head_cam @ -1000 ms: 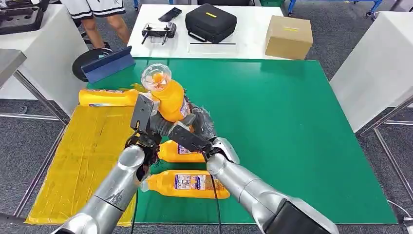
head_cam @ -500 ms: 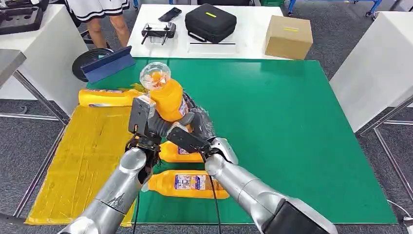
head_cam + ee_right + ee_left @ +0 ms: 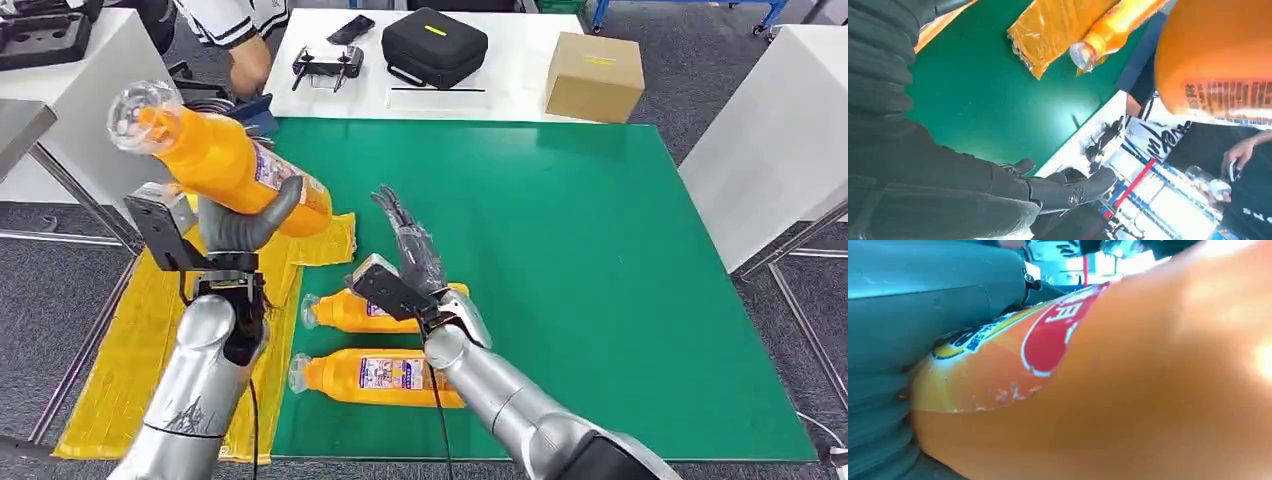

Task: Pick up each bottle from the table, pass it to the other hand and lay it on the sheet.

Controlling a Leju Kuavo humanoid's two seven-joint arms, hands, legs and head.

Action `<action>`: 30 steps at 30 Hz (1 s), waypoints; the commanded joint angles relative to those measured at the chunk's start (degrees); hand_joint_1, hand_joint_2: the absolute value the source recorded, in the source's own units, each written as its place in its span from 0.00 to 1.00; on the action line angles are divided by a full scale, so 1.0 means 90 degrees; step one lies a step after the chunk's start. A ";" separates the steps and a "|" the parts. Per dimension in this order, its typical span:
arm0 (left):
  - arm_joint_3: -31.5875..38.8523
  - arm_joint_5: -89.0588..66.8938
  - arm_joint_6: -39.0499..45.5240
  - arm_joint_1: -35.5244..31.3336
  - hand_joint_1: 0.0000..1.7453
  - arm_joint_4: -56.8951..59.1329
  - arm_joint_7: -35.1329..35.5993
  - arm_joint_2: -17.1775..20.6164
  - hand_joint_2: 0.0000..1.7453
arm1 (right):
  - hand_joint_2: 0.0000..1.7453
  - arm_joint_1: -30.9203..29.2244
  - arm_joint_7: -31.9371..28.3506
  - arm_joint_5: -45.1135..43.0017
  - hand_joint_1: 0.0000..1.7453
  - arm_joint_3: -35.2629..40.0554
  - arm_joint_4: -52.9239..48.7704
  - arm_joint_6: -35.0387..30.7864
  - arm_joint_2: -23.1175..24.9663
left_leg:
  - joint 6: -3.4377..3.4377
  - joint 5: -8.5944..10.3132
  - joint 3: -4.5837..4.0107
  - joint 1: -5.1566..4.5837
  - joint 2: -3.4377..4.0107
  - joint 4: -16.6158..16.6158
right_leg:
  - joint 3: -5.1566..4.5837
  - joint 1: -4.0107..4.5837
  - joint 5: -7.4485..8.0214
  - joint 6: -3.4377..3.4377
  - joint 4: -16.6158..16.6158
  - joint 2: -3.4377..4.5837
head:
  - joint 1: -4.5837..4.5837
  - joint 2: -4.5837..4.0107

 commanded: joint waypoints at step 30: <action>0.1152 -0.5300 0.2476 -0.0920 1.00 0.4284 -0.0311 0.0659 1.00 | 1.00 0.2509 0.1549 0.3713 0.00 -0.0580 -0.7308 0.0149 -0.3130 | -0.0022 -0.0004 -0.0001 -0.0003 -0.0019 0.0002 | 0.0004 0.0000 -0.0008 -0.0013 -0.0005 -0.0022 | 0.0000 0.0000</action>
